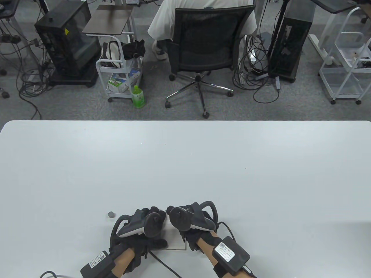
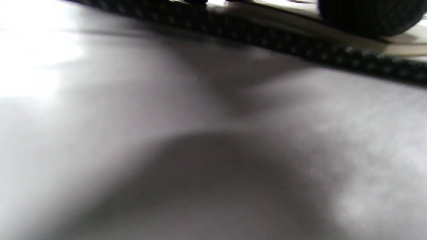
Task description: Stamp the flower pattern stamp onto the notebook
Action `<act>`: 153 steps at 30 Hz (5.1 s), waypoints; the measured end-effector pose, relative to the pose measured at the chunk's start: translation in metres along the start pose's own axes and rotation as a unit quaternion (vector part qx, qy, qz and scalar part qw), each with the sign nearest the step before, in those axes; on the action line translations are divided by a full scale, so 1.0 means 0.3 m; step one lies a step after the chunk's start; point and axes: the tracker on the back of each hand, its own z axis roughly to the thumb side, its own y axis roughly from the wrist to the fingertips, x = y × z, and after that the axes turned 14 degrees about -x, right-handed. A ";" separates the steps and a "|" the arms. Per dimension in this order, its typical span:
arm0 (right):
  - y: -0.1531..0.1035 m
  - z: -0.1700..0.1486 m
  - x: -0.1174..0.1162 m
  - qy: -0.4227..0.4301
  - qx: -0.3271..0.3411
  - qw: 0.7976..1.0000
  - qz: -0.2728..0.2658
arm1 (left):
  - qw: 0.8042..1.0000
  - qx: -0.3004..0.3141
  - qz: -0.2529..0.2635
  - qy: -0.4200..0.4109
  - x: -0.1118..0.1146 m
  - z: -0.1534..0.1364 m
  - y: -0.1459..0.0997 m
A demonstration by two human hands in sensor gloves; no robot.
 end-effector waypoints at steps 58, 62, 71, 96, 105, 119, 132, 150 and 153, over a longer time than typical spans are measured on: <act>0.005 0.018 -0.014 -0.003 -0.010 1.000 0.013 | 1.000 0.000 -0.001 0.001 0.003 -0.001 -0.001; -0.002 0.010 0.003 0.011 -0.002 1.000 0.006 | 1.000 0.000 -0.001 0.001 0.003 -0.001 -0.001; -0.034 -0.026 0.060 0.001 0.007 0.999 -0.038 | 1.000 0.000 -0.001 0.000 0.003 -0.002 -0.001; -0.036 -0.064 0.006 0.010 -0.012 1.000 -0.021 | 1.000 0.000 -0.001 0.000 0.003 -0.002 0.000; -0.037 -0.058 -0.010 0.003 -0.008 1.000 -0.017 | 1.000 0.000 -0.001 0.000 0.003 -0.002 0.000; -0.043 -0.054 -0.015 0.009 -0.029 0.999 -0.026 | 1.000 0.000 -0.001 0.000 0.003 -0.002 0.000; -0.038 -0.030 -0.033 -0.010 -0.034 0.999 -0.013 | 1.000 0.000 -0.001 0.000 0.003 -0.002 0.000; -0.030 -0.040 -0.032 0.002 -0.042 0.999 0.005 | 1.000 0.000 -0.003 0.002 0.004 0.000 -0.001; -0.028 -0.044 -0.029 0.010 -0.047 0.999 0.013 | 1.000 0.000 -0.003 0.001 0.004 -0.001 -0.001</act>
